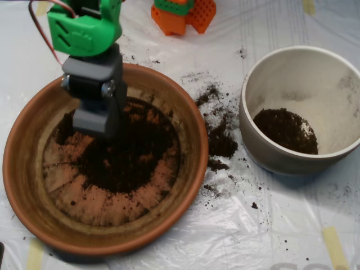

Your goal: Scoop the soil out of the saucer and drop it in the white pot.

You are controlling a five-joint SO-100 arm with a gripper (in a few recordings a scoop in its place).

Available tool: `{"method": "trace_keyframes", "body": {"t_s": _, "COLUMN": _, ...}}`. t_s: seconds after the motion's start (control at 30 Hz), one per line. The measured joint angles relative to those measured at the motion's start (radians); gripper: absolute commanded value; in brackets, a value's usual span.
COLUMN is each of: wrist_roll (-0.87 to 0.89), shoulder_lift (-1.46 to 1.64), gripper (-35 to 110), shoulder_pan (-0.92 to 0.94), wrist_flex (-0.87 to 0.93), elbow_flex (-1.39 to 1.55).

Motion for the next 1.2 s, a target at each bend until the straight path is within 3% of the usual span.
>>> {"method": "trace_keyframes", "body": {"t_s": 0.47, "wrist_roll": 0.003, "shoulder_lift": 0.295, "gripper": -1, "shoulder_pan": -0.357, "wrist_flex": 0.229, "elbow_flex": -0.104}}
{"method": "trace_keyframes", "body": {"t_s": 1.1, "wrist_roll": -0.032, "shoulder_lift": 0.13, "gripper": 0, "shoulder_pan": -0.884, "wrist_flex": 0.319, "elbow_flex": -0.29}}
{"method": "trace_keyframes", "body": {"t_s": 1.13, "wrist_roll": -0.04, "shoulder_lift": 0.112, "gripper": 2, "shoulder_pan": -0.899, "wrist_flex": 0.318, "elbow_flex": -0.295}}
{"method": "trace_keyframes", "body": {"t_s": 1.2, "wrist_roll": -0.041, "shoulder_lift": 0.075, "gripper": 21, "shoulder_pan": -0.916, "wrist_flex": 0.318, "elbow_flex": -0.308}}
